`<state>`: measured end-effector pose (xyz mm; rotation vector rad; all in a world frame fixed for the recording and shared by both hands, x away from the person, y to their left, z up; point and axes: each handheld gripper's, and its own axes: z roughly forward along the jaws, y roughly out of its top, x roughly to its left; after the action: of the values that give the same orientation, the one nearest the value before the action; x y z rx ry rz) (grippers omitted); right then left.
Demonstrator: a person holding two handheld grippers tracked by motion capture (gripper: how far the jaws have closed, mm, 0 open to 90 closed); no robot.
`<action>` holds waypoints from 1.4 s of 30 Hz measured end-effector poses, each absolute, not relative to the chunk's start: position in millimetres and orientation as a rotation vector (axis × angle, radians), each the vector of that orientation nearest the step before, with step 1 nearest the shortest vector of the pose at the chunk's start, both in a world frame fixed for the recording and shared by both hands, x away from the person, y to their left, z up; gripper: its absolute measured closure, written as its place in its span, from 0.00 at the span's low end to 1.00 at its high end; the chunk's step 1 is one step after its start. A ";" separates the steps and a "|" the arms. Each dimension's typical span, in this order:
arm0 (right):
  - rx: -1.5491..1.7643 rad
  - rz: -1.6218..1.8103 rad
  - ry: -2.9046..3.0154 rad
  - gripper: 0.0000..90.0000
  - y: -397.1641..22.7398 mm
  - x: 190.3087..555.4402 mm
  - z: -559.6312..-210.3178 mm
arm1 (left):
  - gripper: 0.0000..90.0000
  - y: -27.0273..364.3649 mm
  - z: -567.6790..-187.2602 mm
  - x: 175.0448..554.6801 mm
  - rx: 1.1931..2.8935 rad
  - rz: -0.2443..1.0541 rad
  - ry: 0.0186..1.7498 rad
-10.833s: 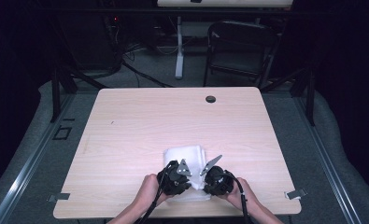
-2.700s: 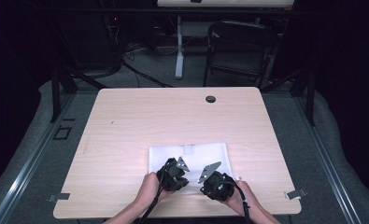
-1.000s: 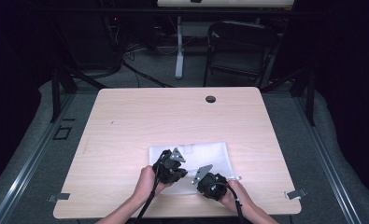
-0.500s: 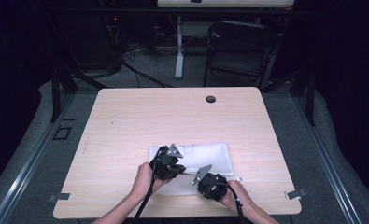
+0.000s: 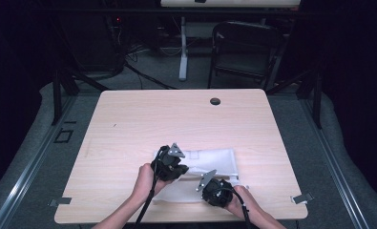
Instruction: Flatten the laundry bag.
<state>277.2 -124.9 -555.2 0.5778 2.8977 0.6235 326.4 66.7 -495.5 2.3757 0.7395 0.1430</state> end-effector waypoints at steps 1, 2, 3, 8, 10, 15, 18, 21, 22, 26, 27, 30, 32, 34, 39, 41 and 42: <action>0.576 0.619 2.901 1.00 -124.7 276.7 -555.0 | 0.98 66.8 -495.0 326.4 2.373 0.145 0.740; 0.576 0.619 2.901 1.00 -124.7 276.7 -555.0 | 0.98 67.0 -494.1 326.6 2.374 0.142 0.738; 0.571 0.613 2.904 1.00 -124.7 276.6 -554.7 | 0.98 67.3 -492.9 326.7 2.372 0.143 0.735; 0.571 0.618 2.914 1.00 -124.2 276.1 -554.5 | 0.98 69.7 -485.9 331.5 2.369 0.145 0.747; 0.574 0.616 2.914 1.00 -124.1 275.4 -554.6 | 0.98 69.7 -482.5 334.4 2.367 0.153 0.748; 0.560 0.614 2.925 1.00 -124.9 275.9 -554.3 | 0.98 68.7 -474.1 341.0 2.358 0.177 0.757; 0.569 0.627 2.925 1.00 -125.4 275.5 -554.9 | 0.98 68.7 -468.6 345.3 2.366 0.201 0.753; 0.567 0.624 2.931 1.00 -125.6 275.4 -554.5 | 0.98 69.5 -463.0 350.6 2.367 0.218 0.761; 0.567 0.624 2.931 1.00 -125.6 275.4 -554.5 | 0.98 69.6 -461.2 352.6 2.368 0.215 0.759; 0.568 0.629 2.938 1.00 -126.3 275.4 -554.5 | 0.98 68.1 -454.4 358.8 2.373 0.243 0.763; 0.568 0.628 2.939 1.00 -126.4 275.3 -554.4 | 0.98 67.2 -452.5 360.6 2.373 0.253 0.764; 0.562 0.628 2.950 1.00 -127.3 275.1 -554.3 | 0.98 66.1 -447.0 365.6 2.374 0.291 0.771; 0.550 0.622 2.964 1.00 -128.8 275.6 -553.6 | 0.98 65.5 -443.9 369.2 2.371 0.304 0.779; 0.555 0.631 2.957 1.00 -129.5 275.4 -554.2 | 0.98 64.8 -440.7 373.7 2.377 0.328 0.785; 0.550 0.629 2.962 1.00 -129.6 275.4 -554.0 | 0.98 63.2 -435.6 385.1 2.378 0.344 0.802; 0.556 0.650 2.966 1.00 -129.3 274.9 -554.5 | 0.98 62.0 -434.2 388.9 2.379 0.355 0.810; 0.550 0.652 2.968 1.00 -129.4 274.0 -554.5 | 0.98 61.4 -434.1 389.8 2.374 0.361 0.813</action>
<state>274.0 -129.4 -554.5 0.5500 2.9680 0.6522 389.8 61.4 -434.1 2.3737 0.8130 0.3611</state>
